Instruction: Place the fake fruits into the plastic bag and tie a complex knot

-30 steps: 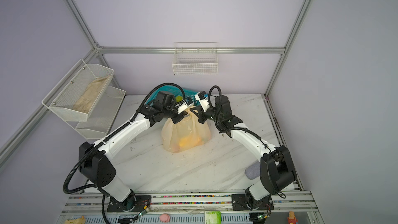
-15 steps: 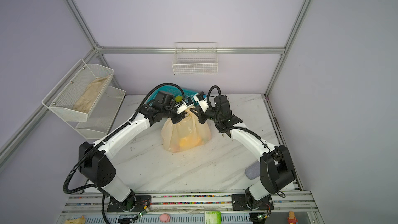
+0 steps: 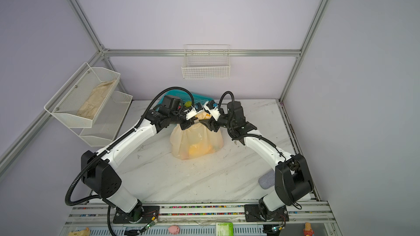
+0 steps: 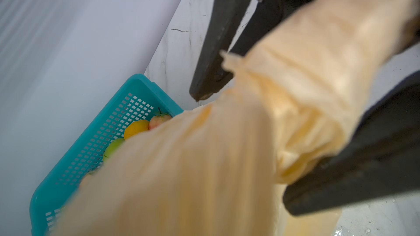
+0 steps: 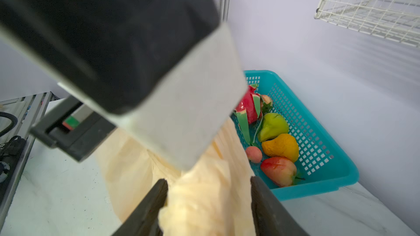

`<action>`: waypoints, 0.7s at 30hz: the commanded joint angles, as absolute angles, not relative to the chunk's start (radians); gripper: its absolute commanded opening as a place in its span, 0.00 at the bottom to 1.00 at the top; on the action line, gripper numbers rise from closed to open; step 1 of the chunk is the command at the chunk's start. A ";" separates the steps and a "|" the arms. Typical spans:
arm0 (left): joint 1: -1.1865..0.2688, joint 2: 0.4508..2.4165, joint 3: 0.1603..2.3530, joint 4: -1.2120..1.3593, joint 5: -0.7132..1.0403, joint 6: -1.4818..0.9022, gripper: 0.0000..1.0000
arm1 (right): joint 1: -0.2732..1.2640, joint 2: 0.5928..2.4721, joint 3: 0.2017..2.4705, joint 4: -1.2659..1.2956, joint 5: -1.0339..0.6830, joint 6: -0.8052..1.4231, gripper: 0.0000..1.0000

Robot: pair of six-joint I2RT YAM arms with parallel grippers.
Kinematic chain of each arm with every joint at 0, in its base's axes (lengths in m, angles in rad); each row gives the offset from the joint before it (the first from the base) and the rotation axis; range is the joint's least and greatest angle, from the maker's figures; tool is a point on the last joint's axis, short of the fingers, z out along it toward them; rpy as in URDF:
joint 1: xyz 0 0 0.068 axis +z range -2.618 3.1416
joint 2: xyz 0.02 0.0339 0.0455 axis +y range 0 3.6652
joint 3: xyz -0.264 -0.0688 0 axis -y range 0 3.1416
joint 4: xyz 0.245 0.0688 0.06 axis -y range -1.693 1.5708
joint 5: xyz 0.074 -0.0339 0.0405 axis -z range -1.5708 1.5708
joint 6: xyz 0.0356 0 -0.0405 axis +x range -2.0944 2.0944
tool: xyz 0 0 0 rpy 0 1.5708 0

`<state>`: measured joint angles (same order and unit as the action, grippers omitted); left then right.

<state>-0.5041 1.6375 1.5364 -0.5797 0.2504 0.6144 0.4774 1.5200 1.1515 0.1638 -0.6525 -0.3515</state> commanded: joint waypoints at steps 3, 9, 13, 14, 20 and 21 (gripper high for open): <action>-0.497 1.580 1.541 -0.539 0.295 0.649 0.00 | 0.454 1.554 1.173 0.183 -0.732 -0.427 0.60; -0.497 1.582 1.541 -0.543 0.290 0.650 0.00 | 0.453 1.593 1.191 0.204 -0.846 -0.427 0.58; -0.497 1.583 1.542 -0.546 0.292 0.650 0.00 | 0.453 1.610 1.202 0.223 -0.865 -0.416 0.56; -0.497 1.584 1.542 -0.546 0.291 0.650 0.00 | 0.453 1.612 1.203 0.230 -0.870 -0.414 0.56; -0.497 1.590 1.543 -0.552 0.292 0.650 0.00 | 0.453 1.611 1.220 0.238 -0.879 -0.419 0.56; -0.497 1.591 1.543 -0.554 0.294 0.650 0.00 | 0.453 1.612 1.222 0.239 -0.885 -0.417 0.56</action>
